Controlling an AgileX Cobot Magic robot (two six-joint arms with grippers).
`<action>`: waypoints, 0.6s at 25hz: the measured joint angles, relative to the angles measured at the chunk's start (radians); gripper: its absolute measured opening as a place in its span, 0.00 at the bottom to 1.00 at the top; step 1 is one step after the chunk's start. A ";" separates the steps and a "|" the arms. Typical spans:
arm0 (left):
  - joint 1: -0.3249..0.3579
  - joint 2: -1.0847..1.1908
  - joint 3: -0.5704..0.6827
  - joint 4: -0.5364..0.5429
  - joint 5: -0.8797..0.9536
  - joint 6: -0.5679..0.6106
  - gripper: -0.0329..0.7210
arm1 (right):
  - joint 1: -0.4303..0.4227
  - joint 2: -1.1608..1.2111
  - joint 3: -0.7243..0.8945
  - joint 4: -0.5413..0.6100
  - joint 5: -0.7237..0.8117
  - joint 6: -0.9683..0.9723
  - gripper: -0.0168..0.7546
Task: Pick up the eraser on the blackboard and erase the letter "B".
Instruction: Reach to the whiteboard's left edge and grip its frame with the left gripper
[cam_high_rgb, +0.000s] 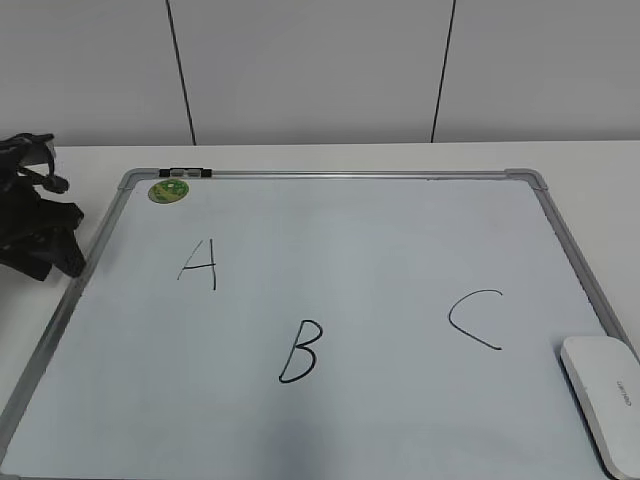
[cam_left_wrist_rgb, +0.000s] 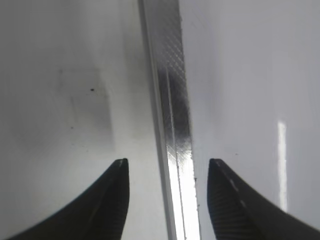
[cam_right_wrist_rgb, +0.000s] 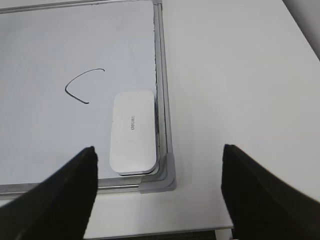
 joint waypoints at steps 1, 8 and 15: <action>0.000 0.006 0.000 -0.002 0.000 0.000 0.52 | 0.000 0.000 0.000 0.000 0.000 0.000 0.76; 0.000 0.029 -0.021 -0.006 0.001 0.002 0.46 | 0.000 0.000 0.000 0.000 0.000 0.000 0.76; 0.000 0.031 -0.029 -0.006 0.002 0.004 0.44 | 0.000 0.000 0.000 0.000 0.000 0.000 0.76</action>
